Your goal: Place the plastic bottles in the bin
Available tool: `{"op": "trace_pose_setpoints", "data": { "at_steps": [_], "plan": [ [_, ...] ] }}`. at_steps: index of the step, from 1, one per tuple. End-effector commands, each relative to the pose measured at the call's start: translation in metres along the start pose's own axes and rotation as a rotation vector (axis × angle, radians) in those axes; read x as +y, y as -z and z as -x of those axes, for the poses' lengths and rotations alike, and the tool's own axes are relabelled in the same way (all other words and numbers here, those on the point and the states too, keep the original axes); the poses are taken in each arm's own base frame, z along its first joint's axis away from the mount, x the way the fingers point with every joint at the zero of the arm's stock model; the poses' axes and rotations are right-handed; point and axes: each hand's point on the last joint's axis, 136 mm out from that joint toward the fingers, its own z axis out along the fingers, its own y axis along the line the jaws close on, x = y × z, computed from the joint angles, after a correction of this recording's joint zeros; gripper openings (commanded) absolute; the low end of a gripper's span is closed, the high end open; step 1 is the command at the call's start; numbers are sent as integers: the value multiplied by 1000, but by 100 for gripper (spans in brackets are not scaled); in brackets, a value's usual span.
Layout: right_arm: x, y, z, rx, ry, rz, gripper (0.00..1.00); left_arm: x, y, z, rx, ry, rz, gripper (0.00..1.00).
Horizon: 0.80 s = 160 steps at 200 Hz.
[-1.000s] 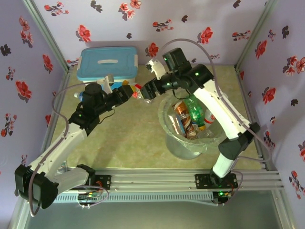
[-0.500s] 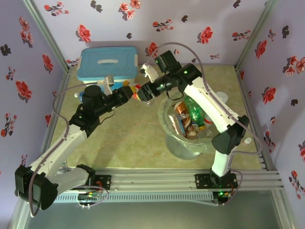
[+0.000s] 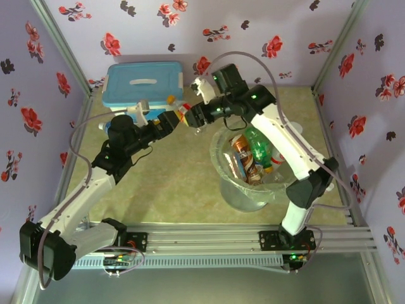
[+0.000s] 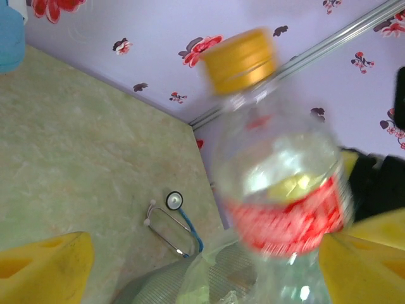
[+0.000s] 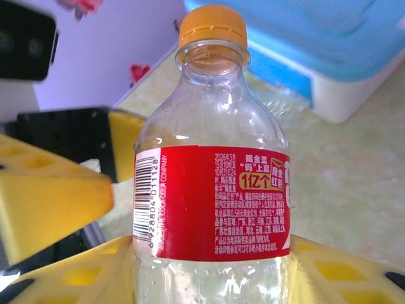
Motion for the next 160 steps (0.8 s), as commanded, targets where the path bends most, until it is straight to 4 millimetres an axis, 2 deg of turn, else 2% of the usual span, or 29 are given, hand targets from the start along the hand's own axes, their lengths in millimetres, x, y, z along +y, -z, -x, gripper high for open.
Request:
{"op": "trace_pose_setpoints", "data": {
  "at_steps": [1, 29, 45, 74, 110, 125, 160],
  "plan": [
    [-9, 54, 24, -149, 18, -105, 43, 2, 11, 4, -27, -28, 17, 92],
    [-28, 104, 7, -215, 5, -252, 42, 15, 16, 5, -36, -31, 69, 92],
    [-35, 130, -13, -231, -14, -348, 42, 28, 15, 6, -41, -35, 121, 92],
    [-34, 164, -52, -218, -85, -433, 42, 45, 8, 10, -35, -41, 182, 92],
    [-29, 180, -106, -127, -166, -455, 42, 63, 3, 19, -34, -51, 243, 91],
    [-33, 183, -126, -81, -193, -487, 42, 75, 3, 23, -27, -53, 282, 91],
    [-44, 183, -157, -22, -231, -544, 42, 93, 4, 24, -24, -26, 329, 90]
  ]
}}
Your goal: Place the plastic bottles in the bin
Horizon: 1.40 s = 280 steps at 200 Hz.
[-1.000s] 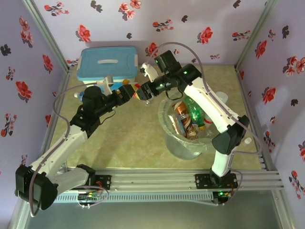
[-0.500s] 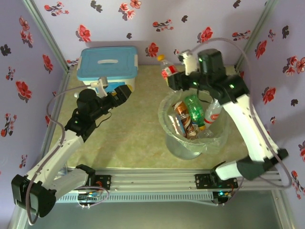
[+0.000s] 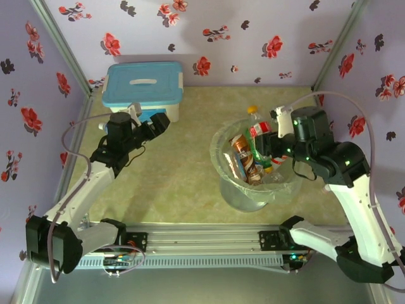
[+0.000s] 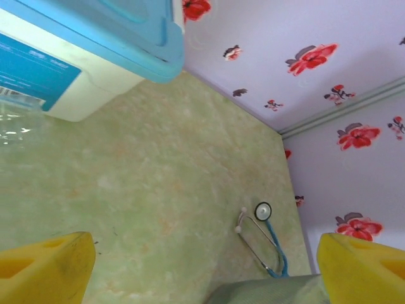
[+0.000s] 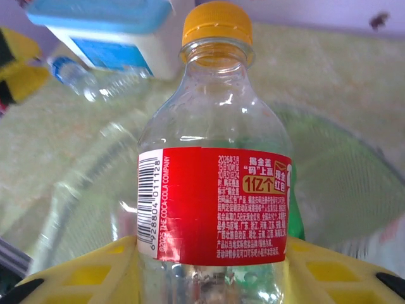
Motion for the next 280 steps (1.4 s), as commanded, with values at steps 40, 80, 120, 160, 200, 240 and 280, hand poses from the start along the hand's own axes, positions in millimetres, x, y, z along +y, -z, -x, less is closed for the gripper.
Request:
{"op": "trace_pose_setpoints", "data": {
  "at_steps": [40, 80, 120, 160, 200, 240, 280],
  "plan": [
    [-29, 9, -46, 91, -65, -136, 54, 13, 3, 10, -19, -17, 53, 90],
    [-31, 31, -33, 68, -33, -162, 80, 25, 10, 24, -53, -4, 77, 90],
    [-17, 9, -13, 92, 15, -104, 56, 38, 16, 26, -51, 0, 118, 90],
    [8, -23, -38, 174, -29, 62, 42, 53, 28, 26, -73, 16, 155, 90],
    [10, -33, -62, 213, -81, 93, 40, 77, 27, 26, -72, 20, 233, 89],
    [11, -4, -8, 31, -22, 69, 46, 118, 26, 32, -77, -64, 451, 91],
    [25, 11, 44, -203, -37, 139, 50, 150, 24, 29, -127, 13, 561, 95]
  ]
}}
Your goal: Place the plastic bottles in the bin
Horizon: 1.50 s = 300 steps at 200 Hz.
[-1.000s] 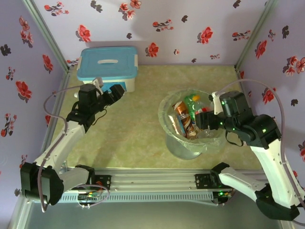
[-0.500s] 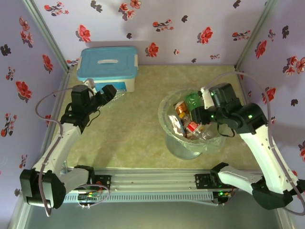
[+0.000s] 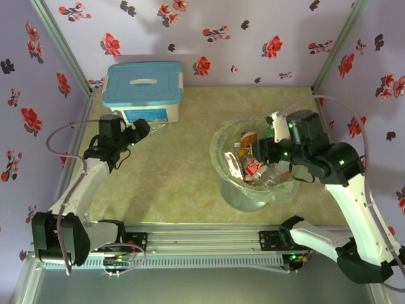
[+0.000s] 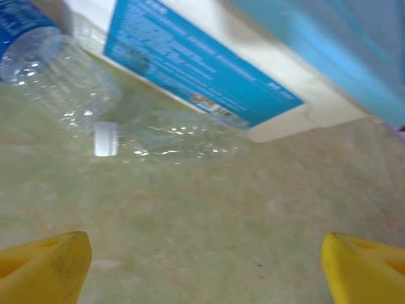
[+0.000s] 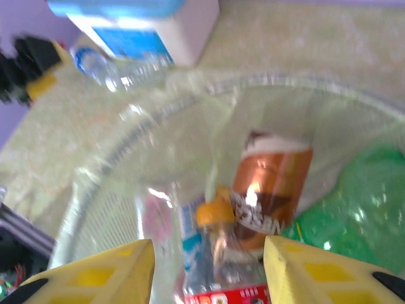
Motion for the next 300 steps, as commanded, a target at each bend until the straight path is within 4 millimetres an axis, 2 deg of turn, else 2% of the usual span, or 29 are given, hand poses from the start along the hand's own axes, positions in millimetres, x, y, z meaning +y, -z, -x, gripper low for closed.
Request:
{"op": "trace_pose_setpoints", "data": {
  "at_steps": [1, 24, 34, 59, 84, 107, 164, 220, 256, 300],
  "plan": [
    [9, 11, 37, -166, 1, 36, 50, 23, -1, 10, -71, 34, 105, 95],
    [7, 12, 42, -183, 8, 20, 51, 53, -11, 9, -145, 286, 126, 92],
    [6, 10, 41, -174, 7, 10, 52, 60, -19, 5, -162, 413, 96, 90],
    [1, 5, 36, -162, -1, -8, 54, 57, -48, -5, -148, 653, 18, 91],
    [0, -2, 30, -141, -15, -4, 55, 48, -73, -13, -126, 798, -22, 91],
    [-4, -3, 24, -130, -22, -19, 56, 37, -87, -13, -118, 798, -16, 91],
    [-6, 0, 21, -124, -21, -32, 57, 34, -132, -16, -81, 848, 28, 90],
    [-10, -2, 20, -106, -8, -54, 57, 30, -161, -22, -49, 878, 45, 90],
    [-11, 0, 20, -117, -7, -64, 57, 30, -172, -34, -24, 912, 46, 77],
    [-11, 4, 21, -122, -5, -69, 57, 25, -171, -35, -22, 901, 33, 59]
  ]
}}
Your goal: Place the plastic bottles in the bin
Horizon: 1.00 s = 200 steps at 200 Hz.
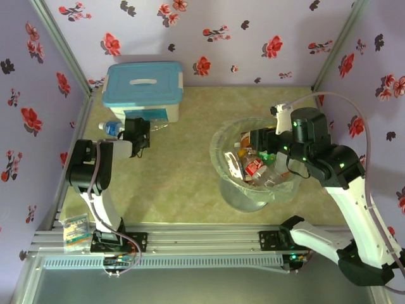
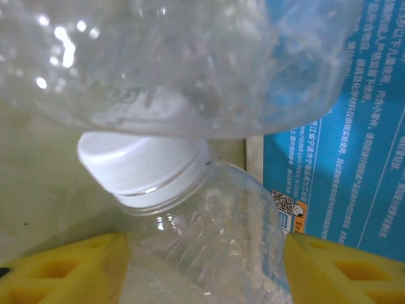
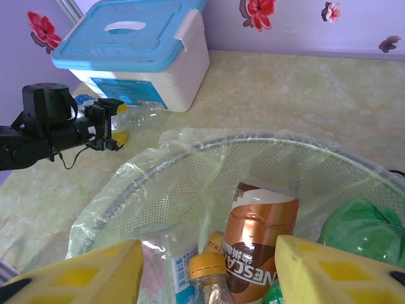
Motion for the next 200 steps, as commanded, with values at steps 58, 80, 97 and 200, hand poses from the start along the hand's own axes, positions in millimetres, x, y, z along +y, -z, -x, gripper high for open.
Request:
{"op": "trace_pose_setpoints", "data": {
  "at_steps": [58, 80, 97, 200],
  "plan": [
    [-3, 12, 6, -33, 10, -20, 58, -30, 28, -12, 8, -75, -96, 51],
    [3, 7, 11, -32, 19, 8, 58, -46, 49, -16, -5, -143, -126, 50],
    [9, 3, 17, -33, 28, 34, 58, -56, 68, -20, -15, -194, -143, 50],
    [49, -40, 28, 7, 119, 138, 59, -38, 114, -22, -15, -213, -138, 69]
  ]
}}
